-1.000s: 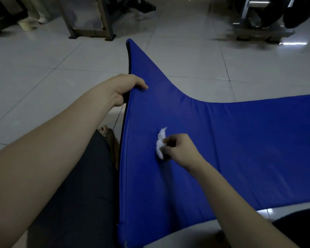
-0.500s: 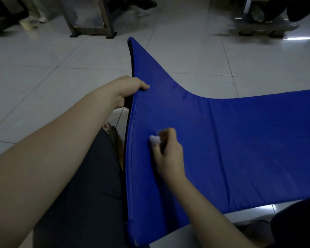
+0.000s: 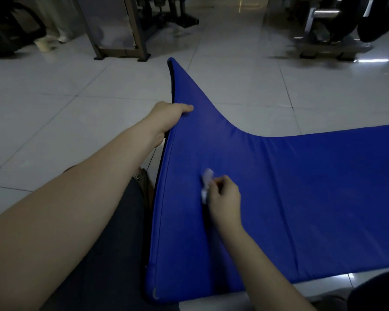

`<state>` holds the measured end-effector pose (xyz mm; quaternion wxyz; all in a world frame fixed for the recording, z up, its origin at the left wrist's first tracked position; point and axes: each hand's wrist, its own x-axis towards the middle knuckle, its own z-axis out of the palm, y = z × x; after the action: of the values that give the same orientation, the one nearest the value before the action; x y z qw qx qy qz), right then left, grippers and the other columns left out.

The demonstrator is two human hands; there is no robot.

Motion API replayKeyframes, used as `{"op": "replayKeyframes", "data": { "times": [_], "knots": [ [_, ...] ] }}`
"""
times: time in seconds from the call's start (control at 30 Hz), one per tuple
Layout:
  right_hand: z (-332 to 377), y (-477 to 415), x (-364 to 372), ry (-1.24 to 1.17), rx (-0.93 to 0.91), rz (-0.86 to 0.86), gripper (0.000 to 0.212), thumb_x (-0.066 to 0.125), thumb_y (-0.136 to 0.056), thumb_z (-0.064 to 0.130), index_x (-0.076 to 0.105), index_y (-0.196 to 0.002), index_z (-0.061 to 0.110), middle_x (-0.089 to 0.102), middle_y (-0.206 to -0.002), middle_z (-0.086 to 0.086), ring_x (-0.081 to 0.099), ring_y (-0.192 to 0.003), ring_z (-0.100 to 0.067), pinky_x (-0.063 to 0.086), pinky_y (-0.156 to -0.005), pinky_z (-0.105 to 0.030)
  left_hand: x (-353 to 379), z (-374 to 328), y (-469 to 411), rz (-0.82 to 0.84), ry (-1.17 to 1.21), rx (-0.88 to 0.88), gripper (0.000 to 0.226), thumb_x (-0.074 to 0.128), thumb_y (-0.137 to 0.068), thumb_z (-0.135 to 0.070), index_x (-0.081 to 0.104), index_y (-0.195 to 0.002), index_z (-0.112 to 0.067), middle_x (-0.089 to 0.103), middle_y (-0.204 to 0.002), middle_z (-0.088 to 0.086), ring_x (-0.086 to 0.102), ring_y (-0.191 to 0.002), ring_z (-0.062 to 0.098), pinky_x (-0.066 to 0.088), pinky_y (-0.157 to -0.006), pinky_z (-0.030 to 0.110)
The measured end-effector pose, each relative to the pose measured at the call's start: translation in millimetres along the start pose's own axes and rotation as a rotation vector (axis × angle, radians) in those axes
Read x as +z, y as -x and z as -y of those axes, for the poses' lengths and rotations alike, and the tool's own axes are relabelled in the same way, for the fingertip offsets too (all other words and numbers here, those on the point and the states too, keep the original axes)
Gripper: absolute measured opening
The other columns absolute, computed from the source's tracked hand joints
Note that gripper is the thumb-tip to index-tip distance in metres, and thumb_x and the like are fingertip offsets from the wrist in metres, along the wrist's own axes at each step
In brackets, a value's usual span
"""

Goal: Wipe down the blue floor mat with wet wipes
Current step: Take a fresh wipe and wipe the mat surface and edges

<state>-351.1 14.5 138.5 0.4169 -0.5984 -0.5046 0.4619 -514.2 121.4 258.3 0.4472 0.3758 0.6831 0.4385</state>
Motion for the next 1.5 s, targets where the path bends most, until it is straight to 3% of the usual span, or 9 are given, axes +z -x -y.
{"op": "replayKeyframes", "data": {
  "times": [0.2, 0.37, 0.47, 0.57, 0.77, 0.93, 1.03, 1.3, 1.5],
  "knots": [
    [54, 46, 26, -0.014, -0.525, 0.111, 0.026, 0.056, -0.103, 0.026, 0.059, -0.082, 0.011, 0.058, -0.068, 0.009, 0.055, -0.064, -0.009, 0.042, -0.058, -0.02, 4, 0, 8, -0.048, 0.015, 0.062, 0.022, 0.071, -0.094, -0.019, 0.066, -0.111, -0.005, 0.074, -0.096, 0.009, 0.073, -0.069, 0.017, 0.055, -0.05, 0.023],
    [-21, 23, 2, 0.186, -0.226, 0.009, 0.022, 0.048, -0.098, 0.016, 0.049, -0.078, 0.026, 0.064, -0.071, 0.023, 0.058, -0.062, 0.001, 0.044, -0.058, -0.018, 0, 5, 8, -0.063, 0.05, 0.08, 0.019, 0.07, -0.095, -0.019, 0.068, -0.11, -0.007, 0.074, -0.101, 0.007, 0.074, -0.079, 0.018, 0.059, -0.056, 0.025],
    [-72, 1, -25, 0.359, 0.087, -0.05, 0.017, 0.045, -0.094, 0.017, 0.058, -0.089, 0.027, 0.068, -0.071, 0.008, 0.063, -0.067, -0.011, 0.053, -0.066, -0.033, -2, 6, 6, -0.057, 0.05, 0.073, 0.028, 0.071, -0.095, -0.021, 0.068, -0.119, -0.006, 0.074, -0.106, 0.007, 0.074, -0.088, 0.021, 0.063, -0.067, 0.031],
    [-88, -8, -34, 0.39, 0.223, -0.094, 0.02, 0.043, -0.099, 0.018, 0.061, -0.09, 0.019, 0.065, -0.077, 0.009, 0.062, -0.074, -0.021, 0.047, -0.06, -0.028, 0, 5, 5, -0.047, 0.06, 0.079, 0.029, 0.071, -0.096, -0.023, 0.067, -0.119, -0.006, 0.074, -0.106, 0.006, 0.074, -0.089, 0.021, 0.062, -0.066, 0.028],
    [10, 20, 9, -0.024, -0.113, 0.032, 0.024, 0.041, -0.101, 0.013, 0.053, -0.082, 0.019, 0.062, -0.061, 0.013, 0.055, -0.053, -0.001, 0.041, -0.056, -0.018, 7, 5, 3, -0.061, 0.053, 0.091, 0.018, 0.069, -0.097, -0.023, 0.067, -0.106, -0.008, 0.073, -0.103, 0.008, 0.073, -0.084, 0.021, 0.059, -0.059, 0.025],
    [48, 54, 23, 0.011, -0.518, 0.158, 0.023, 0.052, -0.1, 0.024, 0.053, -0.083, 0.009, 0.058, -0.067, 0.006, 0.055, -0.061, -0.013, 0.046, -0.054, -0.034, 2, 3, 3, -0.095, 0.03, 0.076, 0.03, 0.069, -0.097, -0.024, 0.065, -0.117, -0.003, 0.072, -0.106, 0.009, 0.072, -0.088, 0.021, 0.059, -0.059, 0.024],
    [17, 45, 16, 0.11, -0.463, 0.138, 0.026, 0.049, -0.103, 0.022, 0.049, -0.077, 0.017, 0.055, -0.06, 0.01, 0.051, -0.055, -0.012, 0.039, -0.051, -0.031, -1, 3, 4, -0.092, 0.052, 0.065, 0.03, 0.07, -0.096, -0.023, 0.065, -0.118, -0.003, 0.072, -0.107, 0.009, 0.072, -0.088, 0.02, 0.059, -0.056, 0.024],
    [-86, 1, -39, 0.482, 0.253, -0.097, 0.009, 0.051, -0.098, 0.021, 0.06, -0.097, 0.019, 0.068, -0.084, 0.006, 0.053, -0.064, -0.007, 0.042, -0.059, -0.03, -4, 3, 4, -0.089, 0.071, 0.064, 0.015, 0.069, -0.097, -0.021, 0.066, -0.103, -0.007, 0.072, -0.104, 0.008, 0.072, -0.083, 0.019, 0.059, -0.057, 0.024],
    [-2, 29, 9, 0.061, -0.154, 0.042, 0.017, 0.044, -0.096, 0.011, 0.058, -0.089, 0.017, 0.067, -0.069, 0.009, 0.062, -0.065, -0.009, 0.05, -0.065, -0.032, 6, 3, 0, -0.118, 0.043, 0.096, 0.015, 0.067, -0.097, -0.019, 0.06, -0.086, -0.013, 0.068, -0.093, 0.005, 0.067, -0.073, 0.015, 0.055, -0.049, 0.019]
  ]
}}
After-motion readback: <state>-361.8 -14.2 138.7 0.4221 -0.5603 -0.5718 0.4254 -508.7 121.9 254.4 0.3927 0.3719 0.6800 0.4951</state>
